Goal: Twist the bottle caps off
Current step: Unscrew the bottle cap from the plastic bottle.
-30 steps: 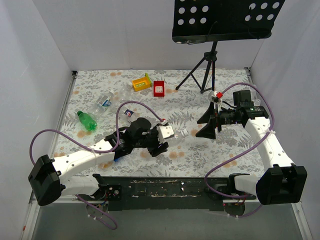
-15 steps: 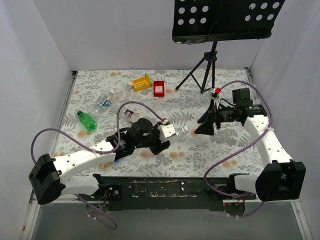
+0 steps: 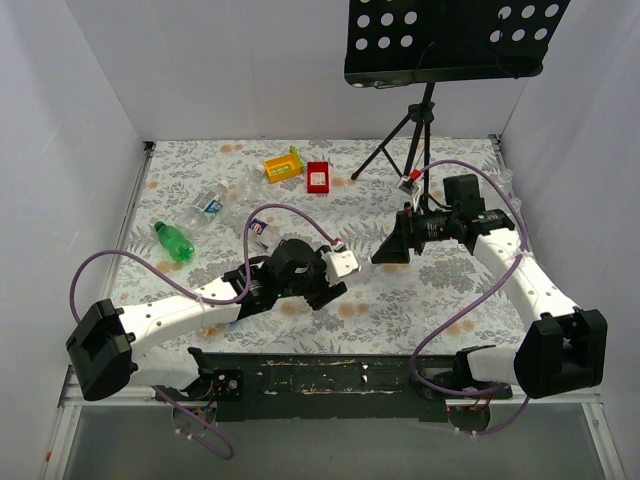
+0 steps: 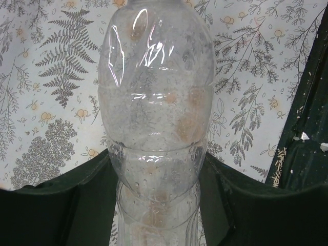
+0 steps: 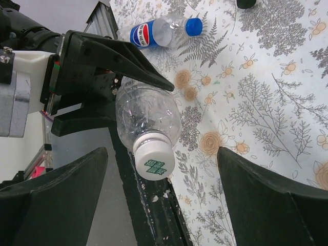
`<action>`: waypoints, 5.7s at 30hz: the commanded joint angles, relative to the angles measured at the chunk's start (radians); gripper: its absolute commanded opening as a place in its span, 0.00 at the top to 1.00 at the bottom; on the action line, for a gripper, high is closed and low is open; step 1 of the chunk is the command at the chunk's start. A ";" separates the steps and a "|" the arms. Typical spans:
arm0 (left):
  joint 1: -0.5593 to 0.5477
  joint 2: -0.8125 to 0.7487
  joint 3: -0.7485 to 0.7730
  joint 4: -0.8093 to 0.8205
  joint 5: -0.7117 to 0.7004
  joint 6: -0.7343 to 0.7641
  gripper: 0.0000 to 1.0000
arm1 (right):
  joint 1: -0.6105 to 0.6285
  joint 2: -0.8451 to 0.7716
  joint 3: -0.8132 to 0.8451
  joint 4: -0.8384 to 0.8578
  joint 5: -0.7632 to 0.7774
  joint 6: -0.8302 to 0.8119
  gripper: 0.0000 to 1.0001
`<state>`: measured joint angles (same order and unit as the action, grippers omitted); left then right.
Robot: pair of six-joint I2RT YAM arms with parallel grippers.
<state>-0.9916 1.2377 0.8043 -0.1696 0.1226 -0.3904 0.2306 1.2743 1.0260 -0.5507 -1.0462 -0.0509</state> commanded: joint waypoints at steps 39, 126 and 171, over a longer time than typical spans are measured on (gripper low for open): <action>0.199 -0.026 -0.008 -0.030 0.582 -0.024 0.86 | 0.194 -0.095 0.062 -0.362 0.014 -1.060 0.94; -0.097 -0.034 -0.074 0.208 -0.248 -0.004 0.87 | -0.083 -0.062 -0.084 -0.009 -0.055 0.068 0.05; -0.085 -0.133 -0.097 0.176 0.033 -0.034 0.86 | -0.005 0.003 0.046 -0.273 -0.170 -0.524 0.93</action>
<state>-1.0904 1.1915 0.7086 -0.0101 -0.0216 -0.3992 0.2131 1.2968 1.0073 -0.6643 -1.1713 -0.2279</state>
